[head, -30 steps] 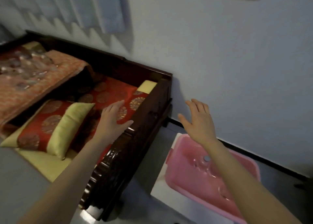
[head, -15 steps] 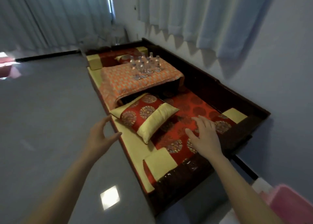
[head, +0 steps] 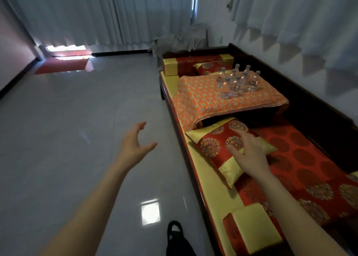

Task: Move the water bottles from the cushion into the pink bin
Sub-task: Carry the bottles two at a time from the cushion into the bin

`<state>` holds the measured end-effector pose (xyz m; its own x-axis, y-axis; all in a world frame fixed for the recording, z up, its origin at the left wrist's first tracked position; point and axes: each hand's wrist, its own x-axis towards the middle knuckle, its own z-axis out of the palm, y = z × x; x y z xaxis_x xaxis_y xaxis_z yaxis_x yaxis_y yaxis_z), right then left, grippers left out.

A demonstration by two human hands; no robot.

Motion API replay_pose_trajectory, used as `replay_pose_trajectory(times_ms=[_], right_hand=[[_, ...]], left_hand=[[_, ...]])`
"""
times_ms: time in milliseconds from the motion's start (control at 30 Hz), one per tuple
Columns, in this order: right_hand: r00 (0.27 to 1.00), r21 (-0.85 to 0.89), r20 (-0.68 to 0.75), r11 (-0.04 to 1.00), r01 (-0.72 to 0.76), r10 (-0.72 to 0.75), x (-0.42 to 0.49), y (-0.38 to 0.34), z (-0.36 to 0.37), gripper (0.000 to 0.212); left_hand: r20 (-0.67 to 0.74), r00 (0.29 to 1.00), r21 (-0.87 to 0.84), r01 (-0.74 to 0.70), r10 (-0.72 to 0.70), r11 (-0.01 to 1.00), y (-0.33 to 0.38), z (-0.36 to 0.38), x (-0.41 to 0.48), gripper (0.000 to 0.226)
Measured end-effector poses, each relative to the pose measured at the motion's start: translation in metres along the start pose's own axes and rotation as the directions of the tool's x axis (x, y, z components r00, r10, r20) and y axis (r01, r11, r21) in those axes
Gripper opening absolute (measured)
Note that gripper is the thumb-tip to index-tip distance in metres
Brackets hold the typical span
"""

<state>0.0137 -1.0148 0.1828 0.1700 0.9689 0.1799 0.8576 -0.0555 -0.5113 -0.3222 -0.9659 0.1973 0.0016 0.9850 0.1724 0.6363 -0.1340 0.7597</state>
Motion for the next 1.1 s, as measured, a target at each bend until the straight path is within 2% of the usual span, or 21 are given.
replay_pose_trajectory(times_ms=[267, 500, 633, 800, 867, 1000, 1100], right_hand=[[0.999, -0.025, -0.009, 0.999, -0.034, 0.034, 0.139, -0.031, 0.069, 0.054], [0.995, -0.071, 0.089, 0.997, -0.040, 0.046, 0.244, -0.063, 0.119, 0.054], [0.989, -0.071, 0.086, 0.991, -0.113, 0.119, 0.298, -0.067, 0.139, 0.054], [0.972, -0.064, 0.009, 0.970, -0.236, 0.237, 0.371, -0.065, 0.165, 0.055], [0.939, -0.038, -0.058, 0.939, -0.342, 0.339, 0.400, -0.063, 0.170, 0.057], [0.886, 0.037, -0.182, 0.903, -0.428, 0.427, 0.443, -0.065, 0.178, 0.059], [0.832, 0.059, -0.207, 0.855, -0.515, 0.515, 0.461, -0.065, 0.187, 0.059]], left_hand=[[0.055, 0.998, 0.114, 0.025, -0.032, 0.993, -0.063, -0.010, 0.139, 0.077], [0.093, 0.991, 0.108, 0.082, -0.092, 0.991, -0.103, -0.013, 0.245, 0.077], [0.156, 0.984, 0.091, 0.069, -0.083, 0.993, -0.118, -0.006, 0.315, 0.075], [0.251, 0.968, 0.079, -0.016, -0.004, 0.997, -0.136, 0.010, 0.434, 0.074], [0.310, 0.950, 0.064, -0.056, 0.033, 0.996, -0.142, 0.019, 0.487, 0.074], [0.397, 0.912, 0.035, -0.132, 0.107, 0.991, -0.141, 0.040, 0.569, 0.075], [0.472, 0.872, -0.006, -0.144, 0.130, 0.990, -0.139, 0.063, 0.611, 0.075]])
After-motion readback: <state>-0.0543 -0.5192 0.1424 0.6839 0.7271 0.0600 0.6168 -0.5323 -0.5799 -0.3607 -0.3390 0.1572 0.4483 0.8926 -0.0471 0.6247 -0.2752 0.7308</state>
